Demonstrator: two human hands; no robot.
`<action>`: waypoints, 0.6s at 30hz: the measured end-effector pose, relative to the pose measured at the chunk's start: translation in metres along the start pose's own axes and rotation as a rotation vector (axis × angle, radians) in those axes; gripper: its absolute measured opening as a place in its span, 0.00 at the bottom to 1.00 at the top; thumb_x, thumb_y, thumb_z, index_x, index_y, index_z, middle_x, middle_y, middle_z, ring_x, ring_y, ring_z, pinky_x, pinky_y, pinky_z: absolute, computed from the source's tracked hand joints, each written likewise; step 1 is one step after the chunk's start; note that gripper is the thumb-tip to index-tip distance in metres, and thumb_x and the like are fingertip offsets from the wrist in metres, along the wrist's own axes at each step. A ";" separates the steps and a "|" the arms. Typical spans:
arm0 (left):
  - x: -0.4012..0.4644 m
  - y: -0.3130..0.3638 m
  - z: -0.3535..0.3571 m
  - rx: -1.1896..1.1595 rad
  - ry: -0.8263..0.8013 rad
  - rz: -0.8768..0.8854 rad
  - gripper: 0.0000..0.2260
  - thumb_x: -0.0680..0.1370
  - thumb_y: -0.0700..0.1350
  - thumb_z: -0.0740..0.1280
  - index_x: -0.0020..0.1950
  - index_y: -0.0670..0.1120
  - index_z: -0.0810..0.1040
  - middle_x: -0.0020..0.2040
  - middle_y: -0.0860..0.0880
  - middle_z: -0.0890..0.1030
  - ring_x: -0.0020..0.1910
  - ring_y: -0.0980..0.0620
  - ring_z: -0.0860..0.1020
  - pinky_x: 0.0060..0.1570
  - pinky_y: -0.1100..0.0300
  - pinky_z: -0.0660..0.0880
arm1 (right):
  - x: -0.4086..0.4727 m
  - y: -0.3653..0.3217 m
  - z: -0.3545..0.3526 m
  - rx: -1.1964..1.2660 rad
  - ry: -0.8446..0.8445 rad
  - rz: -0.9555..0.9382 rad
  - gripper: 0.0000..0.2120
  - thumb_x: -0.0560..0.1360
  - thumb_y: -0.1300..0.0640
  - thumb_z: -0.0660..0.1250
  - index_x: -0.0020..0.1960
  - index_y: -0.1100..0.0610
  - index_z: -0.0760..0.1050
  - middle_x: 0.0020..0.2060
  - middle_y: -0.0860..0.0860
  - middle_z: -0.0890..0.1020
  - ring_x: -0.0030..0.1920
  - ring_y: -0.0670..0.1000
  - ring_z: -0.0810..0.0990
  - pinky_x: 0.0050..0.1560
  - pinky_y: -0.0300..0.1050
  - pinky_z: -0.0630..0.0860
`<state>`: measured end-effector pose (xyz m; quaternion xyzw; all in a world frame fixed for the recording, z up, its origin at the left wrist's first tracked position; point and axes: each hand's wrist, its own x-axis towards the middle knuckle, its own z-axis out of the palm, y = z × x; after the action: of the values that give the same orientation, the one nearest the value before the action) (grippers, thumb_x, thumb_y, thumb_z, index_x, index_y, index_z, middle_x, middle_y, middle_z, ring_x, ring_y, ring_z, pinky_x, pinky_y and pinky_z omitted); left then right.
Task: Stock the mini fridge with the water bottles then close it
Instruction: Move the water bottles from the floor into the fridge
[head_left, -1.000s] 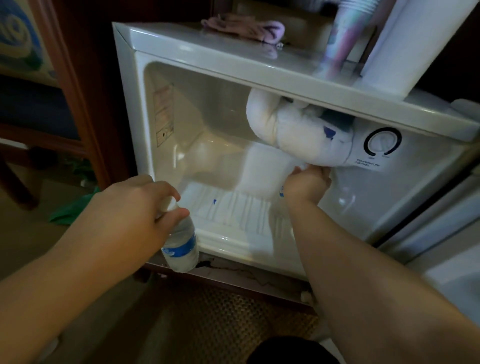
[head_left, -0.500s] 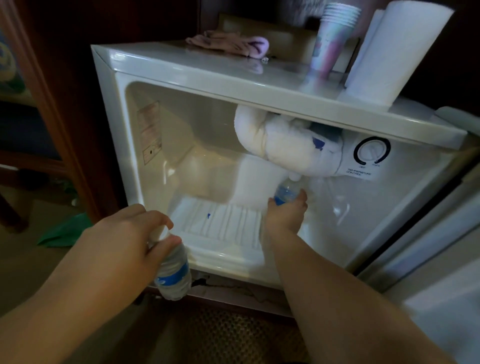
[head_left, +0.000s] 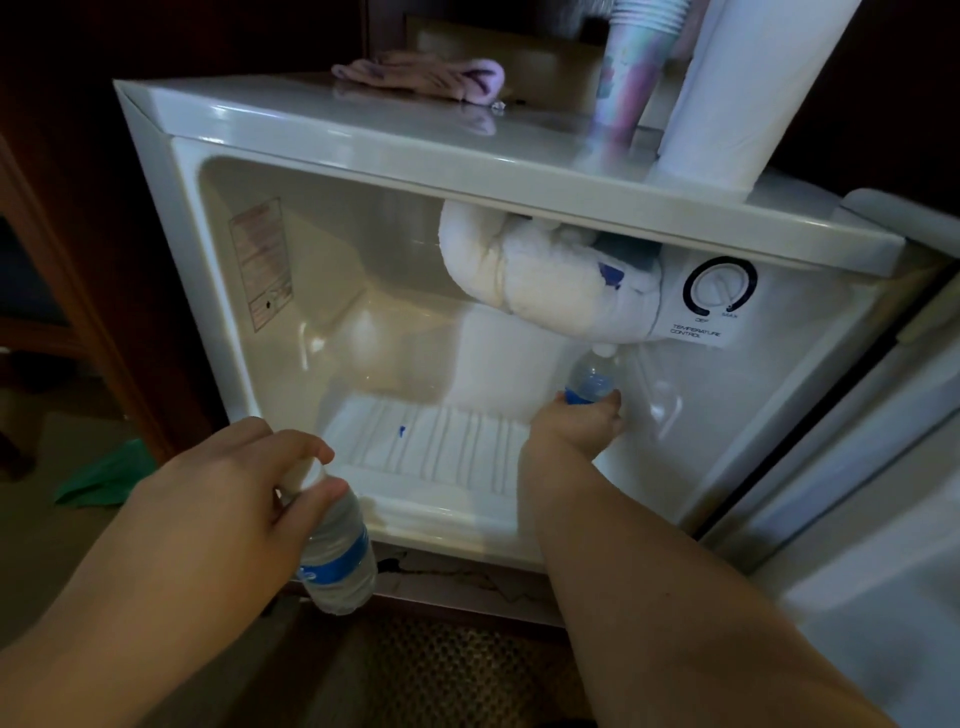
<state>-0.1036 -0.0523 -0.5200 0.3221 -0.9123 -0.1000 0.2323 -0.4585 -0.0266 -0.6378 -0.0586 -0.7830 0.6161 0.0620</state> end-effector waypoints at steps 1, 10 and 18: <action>0.000 0.002 -0.001 0.004 0.002 0.000 0.18 0.75 0.62 0.62 0.57 0.55 0.83 0.39 0.63 0.70 0.29 0.62 0.72 0.29 0.61 0.74 | 0.003 0.001 -0.002 0.021 -0.002 0.026 0.31 0.76 0.60 0.73 0.76 0.60 0.67 0.70 0.62 0.70 0.67 0.63 0.75 0.67 0.50 0.74; 0.001 0.012 -0.006 -0.007 -0.002 -0.005 0.15 0.77 0.58 0.67 0.60 0.55 0.82 0.40 0.63 0.70 0.32 0.62 0.73 0.32 0.67 0.69 | 0.003 -0.005 -0.015 -0.070 0.026 0.043 0.35 0.73 0.60 0.75 0.76 0.59 0.65 0.72 0.58 0.70 0.71 0.62 0.71 0.64 0.57 0.74; 0.004 0.022 -0.002 -0.049 -0.004 -0.017 0.15 0.77 0.56 0.68 0.60 0.54 0.83 0.42 0.58 0.75 0.33 0.59 0.76 0.35 0.55 0.79 | -0.024 -0.015 -0.023 -0.098 -0.046 0.175 0.48 0.73 0.63 0.71 0.83 0.56 0.46 0.77 0.58 0.59 0.74 0.62 0.66 0.68 0.60 0.73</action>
<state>-0.1170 -0.0381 -0.5093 0.3238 -0.9073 -0.1247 0.2375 -0.4308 -0.0125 -0.6188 -0.1156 -0.8053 0.5813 -0.0132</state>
